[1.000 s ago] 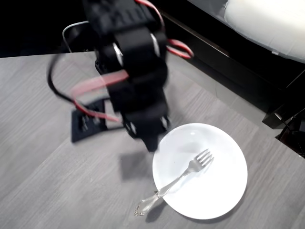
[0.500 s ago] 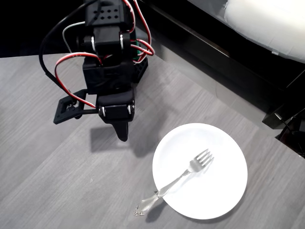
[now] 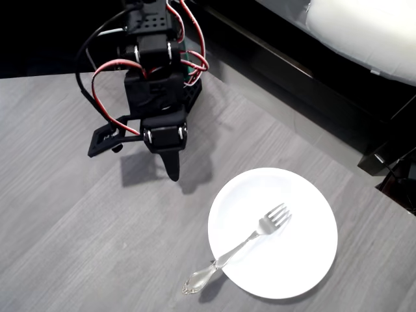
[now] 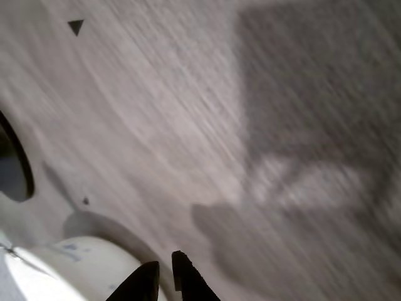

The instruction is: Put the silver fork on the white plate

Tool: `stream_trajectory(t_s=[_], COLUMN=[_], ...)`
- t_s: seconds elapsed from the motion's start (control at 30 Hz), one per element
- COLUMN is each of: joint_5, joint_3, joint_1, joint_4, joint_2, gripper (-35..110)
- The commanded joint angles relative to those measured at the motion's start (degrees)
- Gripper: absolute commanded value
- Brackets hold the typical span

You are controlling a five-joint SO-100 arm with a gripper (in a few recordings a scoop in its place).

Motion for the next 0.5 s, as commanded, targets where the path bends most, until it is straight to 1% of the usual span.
stream_trajectory(t_s=[0.0, 0.13, 0.33, 0.47], joint_5=[0.0, -0.44, 0.0, 0.0], joint_3=[0.7, 0.7, 0.7, 0.79], joint_1=[0.62, 0.7, 6.24, 6.15], joint_4=[0.26, 2.29, 2.46, 2.46], joint_2=[1.93, 1.93, 1.85, 1.85], gripper=[0, 0, 0, 0])
